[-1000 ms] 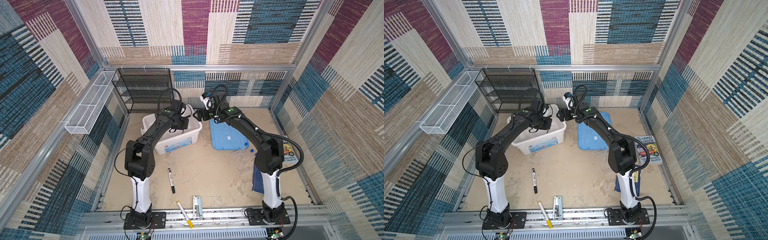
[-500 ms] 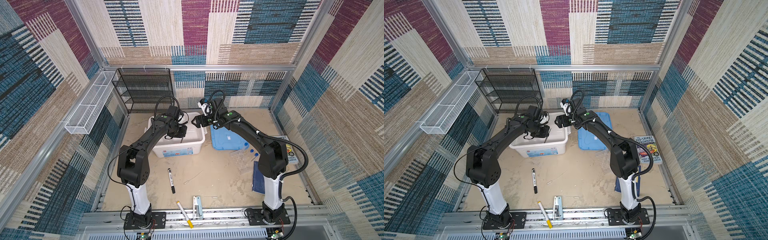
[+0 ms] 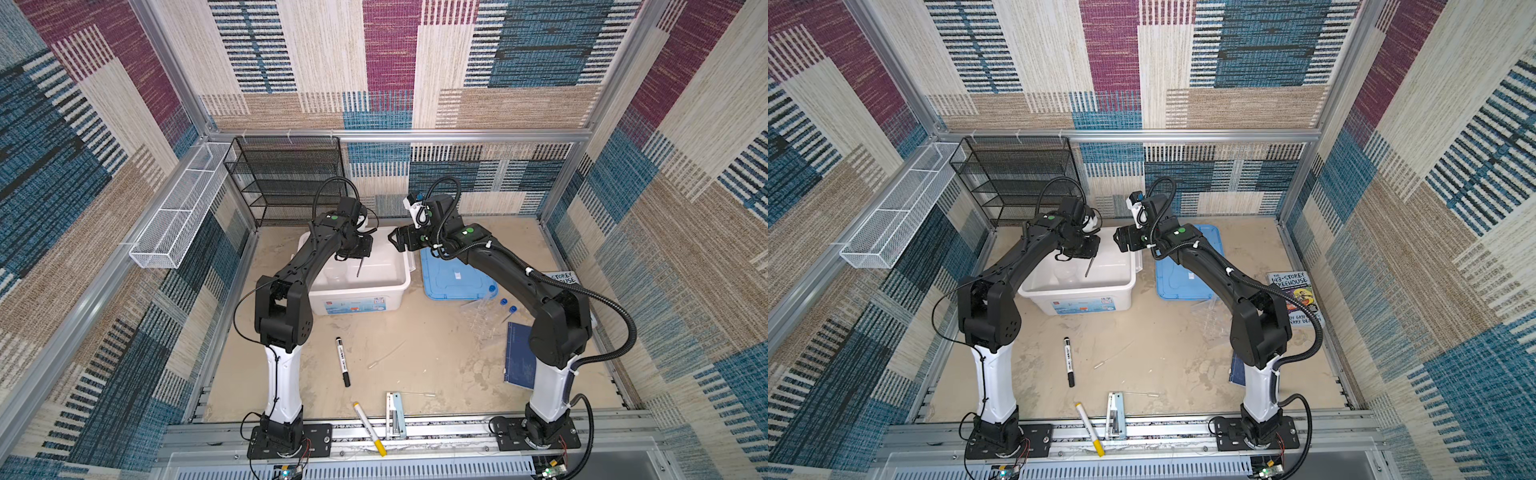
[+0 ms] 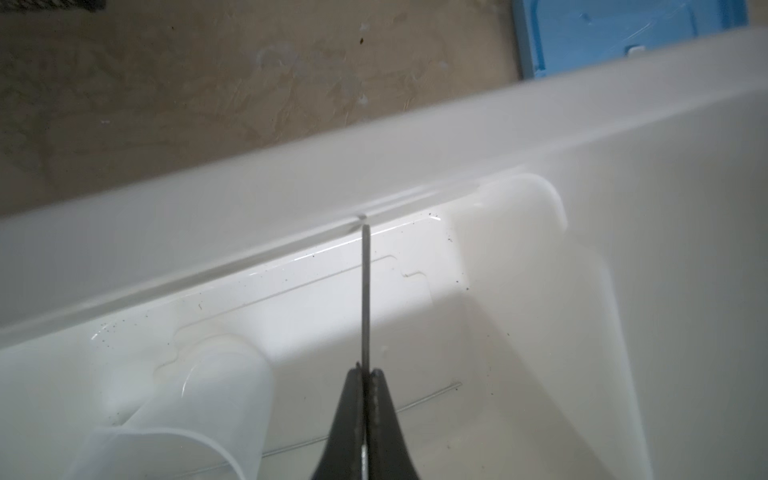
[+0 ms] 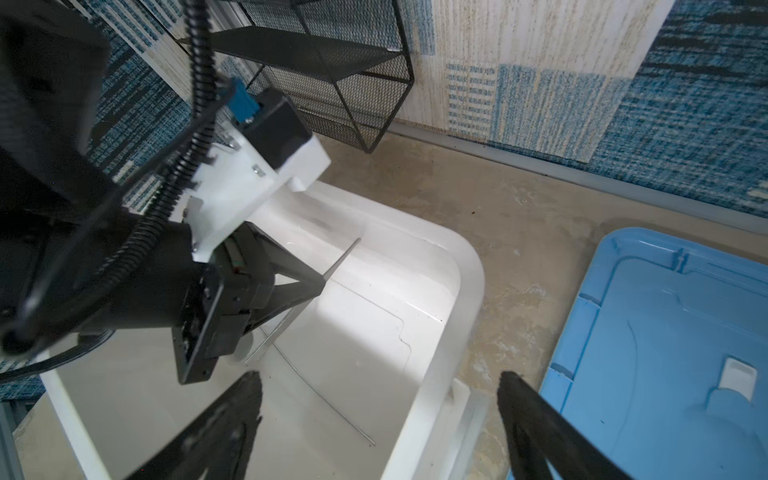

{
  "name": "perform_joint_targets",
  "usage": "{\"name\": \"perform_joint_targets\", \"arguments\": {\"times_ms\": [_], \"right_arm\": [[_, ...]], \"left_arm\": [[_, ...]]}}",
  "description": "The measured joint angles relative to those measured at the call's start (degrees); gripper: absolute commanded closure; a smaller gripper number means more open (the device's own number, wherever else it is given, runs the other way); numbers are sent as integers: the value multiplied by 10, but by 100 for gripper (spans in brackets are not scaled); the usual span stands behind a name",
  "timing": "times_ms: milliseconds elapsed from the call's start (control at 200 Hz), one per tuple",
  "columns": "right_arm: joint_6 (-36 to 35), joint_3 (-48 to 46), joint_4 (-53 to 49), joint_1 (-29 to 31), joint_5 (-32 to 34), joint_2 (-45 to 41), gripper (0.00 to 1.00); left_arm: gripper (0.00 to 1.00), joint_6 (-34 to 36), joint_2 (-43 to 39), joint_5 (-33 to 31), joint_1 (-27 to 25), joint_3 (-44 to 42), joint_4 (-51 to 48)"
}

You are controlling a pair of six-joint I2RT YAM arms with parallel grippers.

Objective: Organize the chemistry lab equipment
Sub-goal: 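Lower the tweezers into the white bin with the left gripper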

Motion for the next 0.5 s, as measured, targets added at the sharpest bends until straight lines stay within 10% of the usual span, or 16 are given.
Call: {"name": "perform_joint_targets", "arguments": {"times_ms": [501], "right_arm": [[-17, -48, 42, 0, 15, -28, 9]], "left_arm": [[100, -29, -1, -53, -13, -65, 57]]}}
